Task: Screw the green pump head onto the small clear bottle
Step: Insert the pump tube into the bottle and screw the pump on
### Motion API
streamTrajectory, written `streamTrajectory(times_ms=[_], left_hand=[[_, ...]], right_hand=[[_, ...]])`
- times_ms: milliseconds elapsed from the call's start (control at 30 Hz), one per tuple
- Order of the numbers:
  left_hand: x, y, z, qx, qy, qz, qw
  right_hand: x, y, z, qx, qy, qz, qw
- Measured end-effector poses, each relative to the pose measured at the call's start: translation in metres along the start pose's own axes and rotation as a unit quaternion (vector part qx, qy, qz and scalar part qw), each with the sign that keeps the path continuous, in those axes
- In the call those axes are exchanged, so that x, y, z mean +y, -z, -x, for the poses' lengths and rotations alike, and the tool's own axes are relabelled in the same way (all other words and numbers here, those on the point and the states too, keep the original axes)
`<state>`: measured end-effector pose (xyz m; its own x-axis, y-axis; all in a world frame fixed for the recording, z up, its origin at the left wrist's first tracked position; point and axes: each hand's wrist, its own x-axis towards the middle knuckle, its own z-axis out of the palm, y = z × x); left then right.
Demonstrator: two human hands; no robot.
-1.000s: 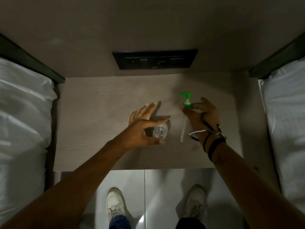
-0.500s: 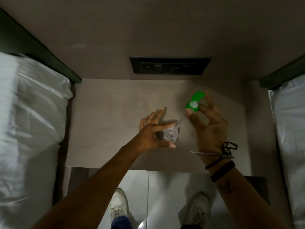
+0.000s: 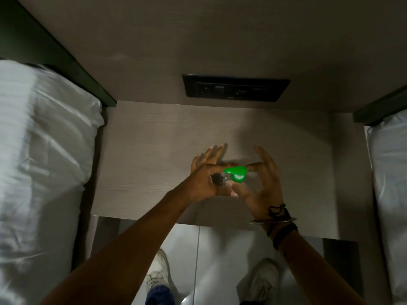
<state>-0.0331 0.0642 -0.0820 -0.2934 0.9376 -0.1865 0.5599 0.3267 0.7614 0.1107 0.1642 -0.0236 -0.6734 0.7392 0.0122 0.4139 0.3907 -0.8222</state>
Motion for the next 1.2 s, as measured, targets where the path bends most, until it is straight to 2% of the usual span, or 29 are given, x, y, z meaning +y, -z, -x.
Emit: streamTrajectory(times_ms=[133, 400, 567, 667, 867, 1000, 1067, 1200], left_hand=[[0.002, 0.0, -0.002, -0.011, -0.002, -0.007, 1.0], [0.006, 0.005, 0.002, -0.018, -0.006, 0.006, 1.0], [0.007, 0.005, 0.001, -0.016, 0.002, -0.017, 1.0], [0.004, 0.002, 0.001, 0.003, -0.018, 0.015, 1.0], [-0.003, -0.005, 0.001, 0.02, -0.014, -0.003, 1.0], [-0.004, -0.006, 0.001, 0.013, -0.01, -0.001, 1.0], [0.0, -0.007, 0.001, 0.01, -0.012, 0.006, 1.0], [0.001, -0.005, 0.002, 0.013, -0.007, -0.027, 1.0]], right_hand=[[0.003, 0.0, 0.003, -0.01, 0.051, 0.038, 0.998], [0.008, -0.004, 0.003, -0.018, -0.015, 0.038, 0.999], [0.01, -0.001, -0.002, -0.1, -0.019, 0.063, 0.993], [0.014, 0.005, -0.008, -0.131, 0.034, 0.054, 0.989], [0.007, 0.002, -0.016, -0.067, 0.054, 0.125, 0.988], [0.012, 0.005, -0.012, -0.129, 0.084, 0.1, 0.983], [0.014, 0.008, -0.011, -0.117, 0.106, 0.111, 0.981], [0.008, 0.002, -0.015, -0.092, 0.098, 0.229, 0.964]])
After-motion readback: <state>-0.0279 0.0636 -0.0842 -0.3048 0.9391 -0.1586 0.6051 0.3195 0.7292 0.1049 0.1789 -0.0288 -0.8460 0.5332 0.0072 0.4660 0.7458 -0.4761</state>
